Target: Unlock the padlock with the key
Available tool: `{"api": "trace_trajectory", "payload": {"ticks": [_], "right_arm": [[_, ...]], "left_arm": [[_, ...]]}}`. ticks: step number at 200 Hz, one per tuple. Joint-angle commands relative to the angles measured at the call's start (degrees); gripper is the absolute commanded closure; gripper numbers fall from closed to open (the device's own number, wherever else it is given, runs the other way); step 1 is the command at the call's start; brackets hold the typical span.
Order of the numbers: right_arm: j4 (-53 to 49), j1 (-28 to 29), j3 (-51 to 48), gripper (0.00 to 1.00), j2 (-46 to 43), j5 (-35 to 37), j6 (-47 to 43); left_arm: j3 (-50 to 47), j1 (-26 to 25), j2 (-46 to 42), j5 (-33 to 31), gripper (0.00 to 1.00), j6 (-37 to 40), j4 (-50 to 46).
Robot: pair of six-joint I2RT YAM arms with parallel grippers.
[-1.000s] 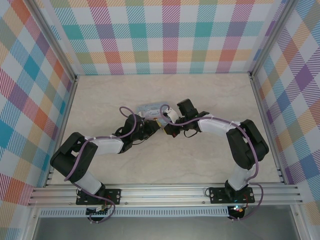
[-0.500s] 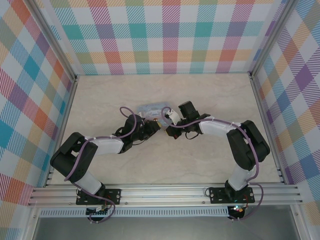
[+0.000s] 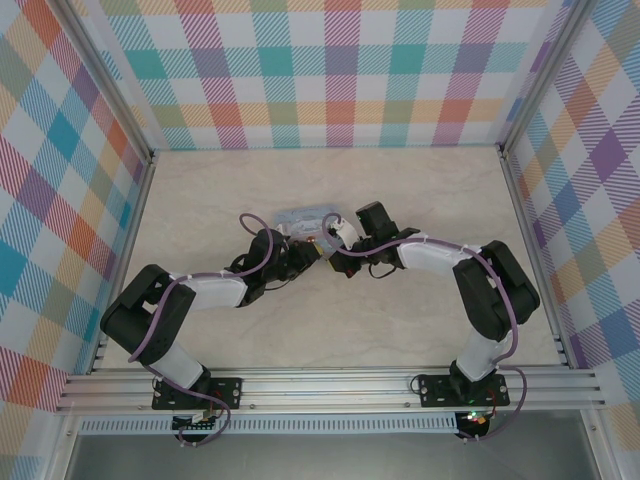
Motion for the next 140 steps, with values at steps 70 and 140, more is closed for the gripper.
{"api": "trace_trajectory", "payload": {"ticks": [70, 140], "right_arm": [[1.9, 0.7, 0.6, 0.99, -1.0, -1.6, 0.1], [3.0, 0.7, 2.4, 0.99, -1.6, -2.8, -0.2]], "left_arm": [[0.2, -0.8, -0.6, 1.5, 1.00, -0.6, 1.3], [0.2, -0.8, -0.3, 1.7, 1.00, -0.5, 1.2]]}}
